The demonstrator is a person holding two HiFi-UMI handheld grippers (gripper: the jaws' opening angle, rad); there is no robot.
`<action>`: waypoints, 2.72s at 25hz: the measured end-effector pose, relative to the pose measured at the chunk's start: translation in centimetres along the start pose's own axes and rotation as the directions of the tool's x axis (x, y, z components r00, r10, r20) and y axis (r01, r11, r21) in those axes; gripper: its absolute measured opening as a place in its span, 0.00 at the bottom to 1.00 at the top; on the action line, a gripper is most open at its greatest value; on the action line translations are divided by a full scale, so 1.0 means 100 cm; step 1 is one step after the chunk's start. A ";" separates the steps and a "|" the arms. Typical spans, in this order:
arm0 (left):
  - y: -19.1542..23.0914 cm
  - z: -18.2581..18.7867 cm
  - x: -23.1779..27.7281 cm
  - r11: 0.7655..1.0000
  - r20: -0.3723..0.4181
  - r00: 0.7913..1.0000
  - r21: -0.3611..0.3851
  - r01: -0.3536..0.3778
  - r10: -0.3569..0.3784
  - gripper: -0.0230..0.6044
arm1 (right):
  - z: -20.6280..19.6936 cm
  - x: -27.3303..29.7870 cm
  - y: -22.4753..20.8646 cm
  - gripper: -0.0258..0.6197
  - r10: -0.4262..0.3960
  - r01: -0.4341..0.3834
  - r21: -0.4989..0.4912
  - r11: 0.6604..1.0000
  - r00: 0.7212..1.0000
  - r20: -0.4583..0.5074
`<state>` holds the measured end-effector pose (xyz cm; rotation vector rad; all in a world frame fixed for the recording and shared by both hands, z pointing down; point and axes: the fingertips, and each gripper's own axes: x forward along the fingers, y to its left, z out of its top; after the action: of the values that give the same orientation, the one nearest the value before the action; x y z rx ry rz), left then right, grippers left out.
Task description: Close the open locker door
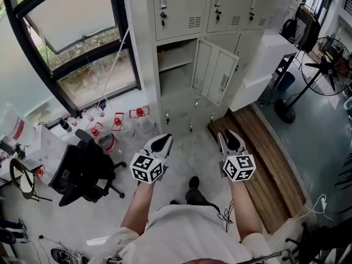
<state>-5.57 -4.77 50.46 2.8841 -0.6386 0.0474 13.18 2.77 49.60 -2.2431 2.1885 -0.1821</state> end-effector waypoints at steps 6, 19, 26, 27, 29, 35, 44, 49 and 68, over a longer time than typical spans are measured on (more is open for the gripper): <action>0.011 -0.002 0.030 1.000 -0.012 1.000 -0.006 -0.006 0.006 0.06 | -0.004 0.025 -0.024 0.19 0.002 -0.002 0.015 1.000 1.000 -0.010; 0.051 0.012 0.123 0.999 -0.025 0.998 0.002 -0.053 0.053 0.06 | 0.006 0.119 -0.105 0.19 0.007 -0.006 0.038 0.999 1.000 -0.021; 0.072 0.016 0.173 0.997 -0.035 0.996 -0.002 -0.080 0.080 0.06 | 0.010 0.172 -0.151 0.19 0.005 -0.004 0.036 0.999 0.999 -0.035; 0.074 0.017 0.181 0.996 -0.037 0.996 -0.004 -0.084 0.083 0.06 | 0.010 0.178 -0.158 0.19 0.008 -0.007 0.033 0.999 0.999 -0.039; 0.076 0.018 0.195 0.996 -0.037 0.995 -0.006 -0.089 0.089 0.06 | 0.010 0.190 -0.172 0.19 0.014 -0.012 0.028 1.000 0.999 -0.048; 0.079 0.021 0.236 0.994 -0.029 0.994 -0.016 -0.104 0.103 0.06 | 0.007 0.221 -0.213 0.20 0.025 -0.024 0.021 1.000 0.997 -0.070; 0.081 0.017 0.269 0.990 -0.027 0.990 -0.029 -0.139 0.138 0.06 | 0.004 0.254 -0.251 0.21 0.051 -0.051 0.005 0.999 0.994 -0.092; 0.089 0.013 0.273 0.987 -0.033 0.987 -0.033 -0.160 0.159 0.06 | 0.003 0.268 -0.260 0.22 0.054 -0.053 0.013 0.999 0.994 -0.091; 0.147 0.031 0.257 0.989 -0.039 0.989 -0.034 -0.147 0.145 0.06 | 0.009 0.293 -0.256 0.23 -0.037 0.037 0.002 0.999 0.994 -0.102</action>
<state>11.55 -29.10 51.86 2.7891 -0.8339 0.1074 39.40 -25.79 53.23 -2.3233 2.1932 -0.3079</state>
